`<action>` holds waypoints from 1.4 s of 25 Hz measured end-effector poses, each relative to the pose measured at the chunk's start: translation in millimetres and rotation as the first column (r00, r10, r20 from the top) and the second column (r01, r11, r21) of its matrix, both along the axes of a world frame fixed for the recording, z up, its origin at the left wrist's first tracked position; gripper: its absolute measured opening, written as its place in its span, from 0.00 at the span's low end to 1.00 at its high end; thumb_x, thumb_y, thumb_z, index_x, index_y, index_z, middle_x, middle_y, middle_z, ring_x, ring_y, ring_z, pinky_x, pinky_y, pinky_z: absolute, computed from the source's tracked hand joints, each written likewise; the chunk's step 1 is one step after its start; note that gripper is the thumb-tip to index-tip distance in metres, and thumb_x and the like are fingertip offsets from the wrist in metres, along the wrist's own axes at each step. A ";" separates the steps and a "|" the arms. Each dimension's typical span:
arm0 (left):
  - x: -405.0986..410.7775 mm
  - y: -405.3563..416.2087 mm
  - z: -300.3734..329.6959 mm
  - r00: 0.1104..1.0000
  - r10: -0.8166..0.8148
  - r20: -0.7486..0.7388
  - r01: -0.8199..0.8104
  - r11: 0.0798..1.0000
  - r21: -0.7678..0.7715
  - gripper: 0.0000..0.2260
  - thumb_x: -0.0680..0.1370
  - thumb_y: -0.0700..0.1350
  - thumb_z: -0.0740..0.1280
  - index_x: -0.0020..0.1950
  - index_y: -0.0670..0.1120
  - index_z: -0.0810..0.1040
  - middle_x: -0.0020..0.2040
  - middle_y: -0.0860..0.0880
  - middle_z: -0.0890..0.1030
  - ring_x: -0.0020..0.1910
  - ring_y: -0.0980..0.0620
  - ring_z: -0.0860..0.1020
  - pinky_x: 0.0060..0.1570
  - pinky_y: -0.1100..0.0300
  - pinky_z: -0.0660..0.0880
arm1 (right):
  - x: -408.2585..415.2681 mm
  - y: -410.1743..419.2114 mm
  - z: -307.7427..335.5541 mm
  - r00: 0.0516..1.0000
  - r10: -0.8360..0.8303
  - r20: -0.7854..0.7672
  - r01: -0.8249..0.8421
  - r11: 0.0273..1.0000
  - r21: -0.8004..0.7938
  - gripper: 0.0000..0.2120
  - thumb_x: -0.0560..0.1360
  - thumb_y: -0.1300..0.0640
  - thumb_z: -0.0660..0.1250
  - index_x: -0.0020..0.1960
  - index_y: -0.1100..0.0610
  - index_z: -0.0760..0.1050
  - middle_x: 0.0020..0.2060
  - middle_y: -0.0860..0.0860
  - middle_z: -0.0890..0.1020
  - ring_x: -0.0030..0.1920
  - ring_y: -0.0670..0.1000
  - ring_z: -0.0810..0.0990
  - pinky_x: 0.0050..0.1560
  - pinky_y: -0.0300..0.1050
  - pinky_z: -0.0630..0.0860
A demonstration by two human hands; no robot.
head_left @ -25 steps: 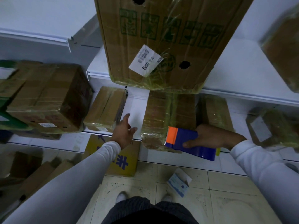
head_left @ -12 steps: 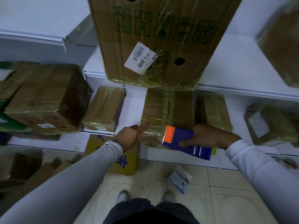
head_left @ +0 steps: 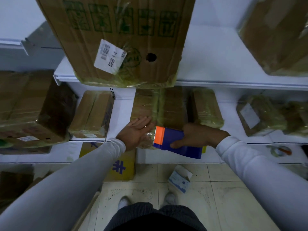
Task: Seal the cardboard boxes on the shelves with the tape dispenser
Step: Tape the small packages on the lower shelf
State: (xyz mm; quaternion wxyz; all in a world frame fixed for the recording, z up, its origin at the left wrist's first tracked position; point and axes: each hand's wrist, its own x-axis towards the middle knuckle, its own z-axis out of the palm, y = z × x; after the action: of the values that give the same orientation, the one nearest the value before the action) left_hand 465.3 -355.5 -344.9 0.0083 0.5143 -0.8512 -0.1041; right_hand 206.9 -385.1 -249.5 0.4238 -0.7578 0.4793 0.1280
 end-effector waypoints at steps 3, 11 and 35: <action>6.0 -3.7 -1.4 1.000 -0.006 -0.028 0.006 1.000 0.015 0.26 0.82 0.54 0.54 0.77 0.52 0.48 0.79 0.49 0.48 0.77 0.50 0.48 0.75 0.52 0.48 | -39.7 -6.8 1.7 1.000 -0.021 -0.007 0.021 0.999 0.036 0.20 0.71 0.39 0.72 0.57 0.51 0.78 0.48 0.51 0.85 0.49 0.52 0.83 0.55 0.51 0.80; 2.3 -5.4 -1.7 0.996 -0.010 -0.094 0.016 0.998 0.056 0.30 0.79 0.61 0.53 0.77 0.51 0.51 0.78 0.48 0.51 0.77 0.48 0.51 0.74 0.50 0.50 | -102.8 -16.0 -21.9 0.993 -0.116 -0.013 0.117 0.993 0.019 0.12 0.70 0.39 0.73 0.45 0.44 0.76 0.34 0.30 0.81 0.35 0.33 0.80 0.27 0.24 0.69; -81.5 -14.6 -4.3 0.998 -0.020 -0.057 0.016 0.996 -0.084 0.23 0.82 0.51 0.57 0.76 0.49 0.59 0.76 0.49 0.61 0.74 0.48 0.60 0.73 0.51 0.52 | -135.7 -8.3 -43.8 0.975 -0.214 -0.062 0.215 0.977 0.012 0.17 0.68 0.35 0.72 0.50 0.45 0.78 0.45 0.45 0.84 0.46 0.48 0.82 0.50 0.46 0.78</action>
State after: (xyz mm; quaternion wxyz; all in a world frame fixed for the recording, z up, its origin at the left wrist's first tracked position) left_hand 383.8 -370.0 -349.2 0.0533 0.5026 -0.8589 -0.0832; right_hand 71.2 -393.3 -293.4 0.4273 -0.6936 0.5697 0.1089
